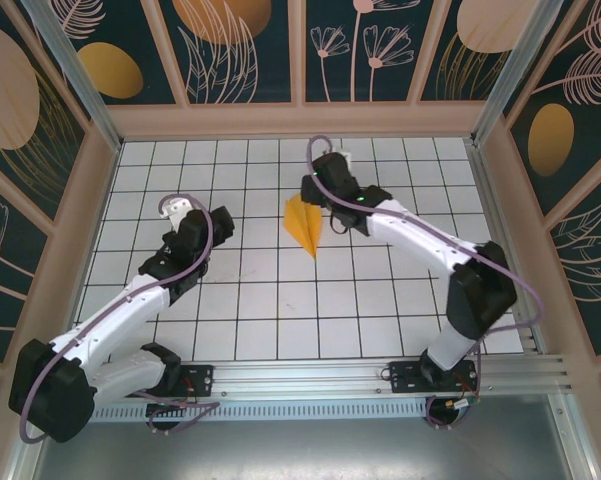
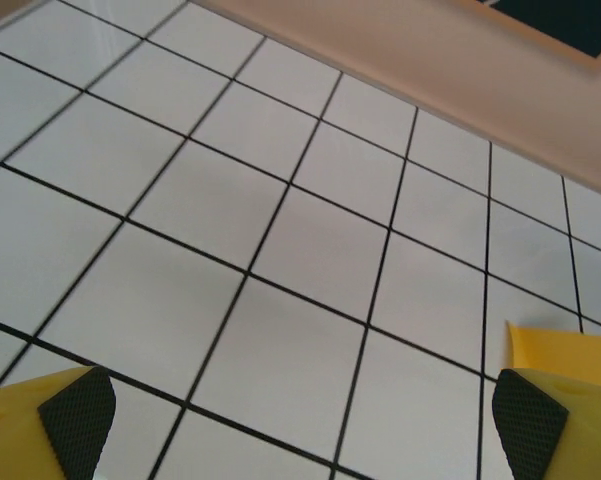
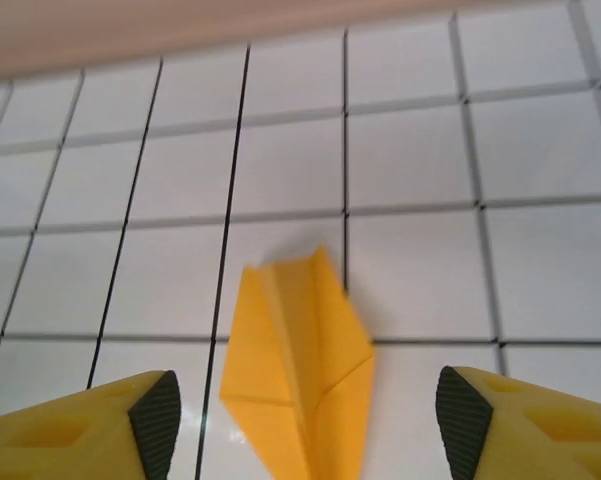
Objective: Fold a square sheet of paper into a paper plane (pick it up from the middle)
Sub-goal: Move a paper plane to the center of the table, then reset both arms
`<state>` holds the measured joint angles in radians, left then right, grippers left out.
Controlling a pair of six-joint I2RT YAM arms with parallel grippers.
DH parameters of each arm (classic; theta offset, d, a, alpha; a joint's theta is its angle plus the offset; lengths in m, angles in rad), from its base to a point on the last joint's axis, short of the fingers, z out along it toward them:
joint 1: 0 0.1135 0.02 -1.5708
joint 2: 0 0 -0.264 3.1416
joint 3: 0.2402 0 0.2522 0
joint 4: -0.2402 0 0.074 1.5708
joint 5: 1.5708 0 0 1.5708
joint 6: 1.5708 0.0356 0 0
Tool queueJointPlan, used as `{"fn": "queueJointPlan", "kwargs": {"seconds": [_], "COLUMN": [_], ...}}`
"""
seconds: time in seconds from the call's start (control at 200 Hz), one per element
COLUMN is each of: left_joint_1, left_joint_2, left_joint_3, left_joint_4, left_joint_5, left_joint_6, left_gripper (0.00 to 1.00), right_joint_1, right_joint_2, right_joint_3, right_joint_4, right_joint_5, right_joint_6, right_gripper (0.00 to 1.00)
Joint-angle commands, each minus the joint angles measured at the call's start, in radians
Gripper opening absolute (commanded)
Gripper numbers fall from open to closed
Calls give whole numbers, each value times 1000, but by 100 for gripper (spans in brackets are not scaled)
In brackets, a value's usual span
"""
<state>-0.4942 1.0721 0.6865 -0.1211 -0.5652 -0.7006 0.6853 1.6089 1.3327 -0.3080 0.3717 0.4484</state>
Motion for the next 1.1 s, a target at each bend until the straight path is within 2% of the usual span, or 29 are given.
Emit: {"fn": "queueJointPlan", "kwargs": {"seconds": [0.0,0.045,0.155,0.29,0.39,0.49,0.685,0.821,0.926,1.096], "left_joint_1": [43,60,126,213,259,319,365,381,392,427], "left_joint_2": [-42,-57,-52,5,27,52,150,226,254,315], "left_joint_3": [-25,-57,-113,-177,-261,-326,-407,-449,-450,-427], "left_joint_4": [140,206,318,426,572,700,945,1107,1172,1240], "left_joint_5": [-98,-112,-125,-102,-92,-37,85,160,217,315], "left_joint_6": [166,225,320,389,449,479,549,595,616,628], "left_gripper": [99,99,98,99,99,98,99,99,99,99], "right_joint_1": [-100,-132,-283,-449,-535,-609,-645,-655,-670,-686], "right_joint_2": [-100,-146,-234,-304,-348,-354,-340,-336,-315,-232], "right_joint_3": [-133,-191,-325,-484,-602,-696,-866,-950,-992,-1023], "right_joint_4": [70,116,229,358,468,551,809,1003,1123,1268], "right_joint_5": [151,166,169,168,153,110,66,-30,-110,-165], "right_joint_6": [-60,-90,-133,-151,-161,-186,-290,-351,-379,-398], "right_gripper": [77,80,86,88,91,91,92,92,91,92]}}
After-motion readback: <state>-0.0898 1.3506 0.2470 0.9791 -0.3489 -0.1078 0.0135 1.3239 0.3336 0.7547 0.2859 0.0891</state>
